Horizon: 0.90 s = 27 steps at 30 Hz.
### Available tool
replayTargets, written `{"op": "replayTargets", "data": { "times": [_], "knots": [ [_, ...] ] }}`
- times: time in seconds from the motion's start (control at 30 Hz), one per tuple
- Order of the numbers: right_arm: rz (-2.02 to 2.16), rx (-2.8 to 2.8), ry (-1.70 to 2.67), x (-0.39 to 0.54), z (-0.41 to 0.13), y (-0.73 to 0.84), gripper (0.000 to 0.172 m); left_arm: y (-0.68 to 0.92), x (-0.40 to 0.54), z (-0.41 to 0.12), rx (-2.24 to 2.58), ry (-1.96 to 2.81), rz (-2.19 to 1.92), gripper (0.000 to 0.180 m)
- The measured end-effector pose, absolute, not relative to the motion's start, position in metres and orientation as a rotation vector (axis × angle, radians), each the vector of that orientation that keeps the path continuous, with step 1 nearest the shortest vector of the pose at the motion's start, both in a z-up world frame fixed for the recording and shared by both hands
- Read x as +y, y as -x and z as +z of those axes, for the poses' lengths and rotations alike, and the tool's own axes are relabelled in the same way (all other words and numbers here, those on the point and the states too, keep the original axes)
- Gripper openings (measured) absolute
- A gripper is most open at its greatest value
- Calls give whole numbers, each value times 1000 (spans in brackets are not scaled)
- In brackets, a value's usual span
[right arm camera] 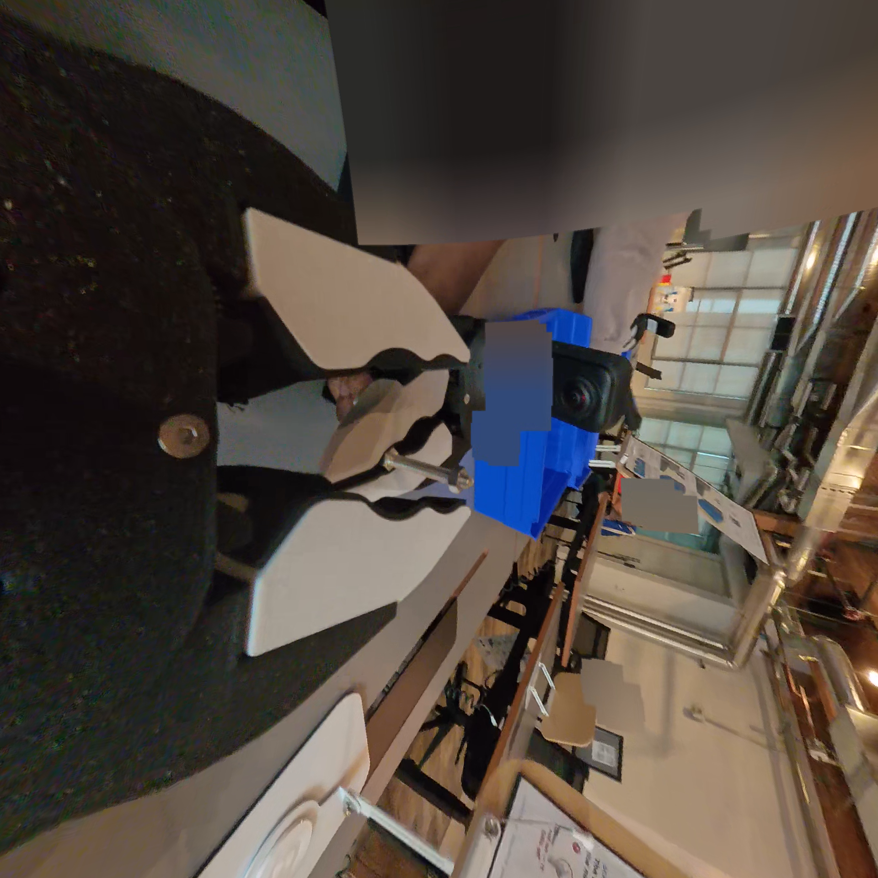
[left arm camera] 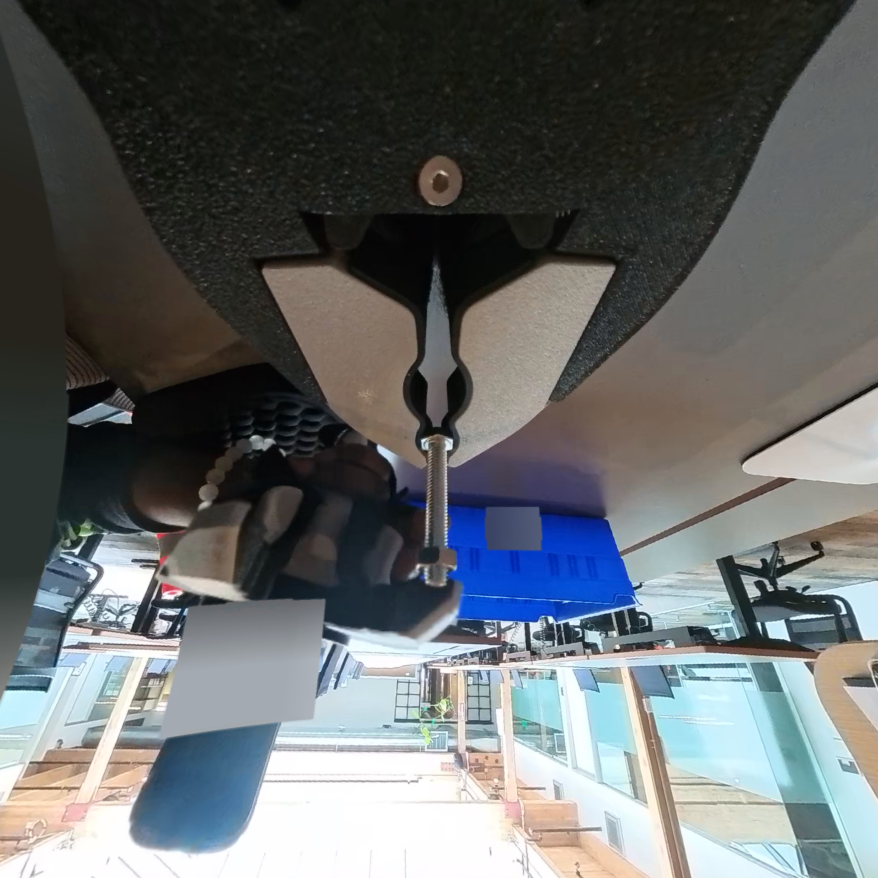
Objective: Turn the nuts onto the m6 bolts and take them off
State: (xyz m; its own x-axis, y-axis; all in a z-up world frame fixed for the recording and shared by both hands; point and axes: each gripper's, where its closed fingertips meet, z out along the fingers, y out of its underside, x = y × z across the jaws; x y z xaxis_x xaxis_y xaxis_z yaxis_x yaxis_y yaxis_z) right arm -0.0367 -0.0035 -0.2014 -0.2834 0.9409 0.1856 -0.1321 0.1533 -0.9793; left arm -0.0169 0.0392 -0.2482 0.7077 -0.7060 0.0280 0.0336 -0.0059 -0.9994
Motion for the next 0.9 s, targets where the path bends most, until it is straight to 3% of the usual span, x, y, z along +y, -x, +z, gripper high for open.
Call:
{"op": "replayTargets", "data": {
  "times": [0.1,0.17,0.23,0.33,0.43,0.47,0.57,0.63,0.73,0.83,0.9],
  "knots": [
    [1319,-1478,830,-9,-207,34,17,18,40,-248,574,1475,-642,2],
    [1332,-1468,834,-9,-206,34,14,18,40,-248,574,1475,-643,2],
    [1331,-1417,850,-3,-202,35,23,18,39,-248,577,1476,-640,2],
    [1332,-1370,851,2,-199,37,52,18,39,-248,580,1478,-641,3],
    [1343,-1435,881,-3,-207,40,60,17,39,-248,581,1479,-642,3],
    [1337,-1448,883,-4,-209,40,55,17,39,-248,580,1479,-642,3],
    [1337,-1471,849,-8,-208,35,15,18,40,-248,572,1480,-642,2],
    [1344,-1448,855,-6,-205,34,15,18,40,-248,571,1482,-643,2],
    [1343,-1398,875,1,-203,36,29,18,39,-248,576,1482,-641,2],
    [1343,-1379,888,4,-203,39,58,18,39,-248,577,1482,-641,3],
    [1345,-1404,893,1,-206,41,64,17,39,-249,580,1482,-641,3]
  ]
}}
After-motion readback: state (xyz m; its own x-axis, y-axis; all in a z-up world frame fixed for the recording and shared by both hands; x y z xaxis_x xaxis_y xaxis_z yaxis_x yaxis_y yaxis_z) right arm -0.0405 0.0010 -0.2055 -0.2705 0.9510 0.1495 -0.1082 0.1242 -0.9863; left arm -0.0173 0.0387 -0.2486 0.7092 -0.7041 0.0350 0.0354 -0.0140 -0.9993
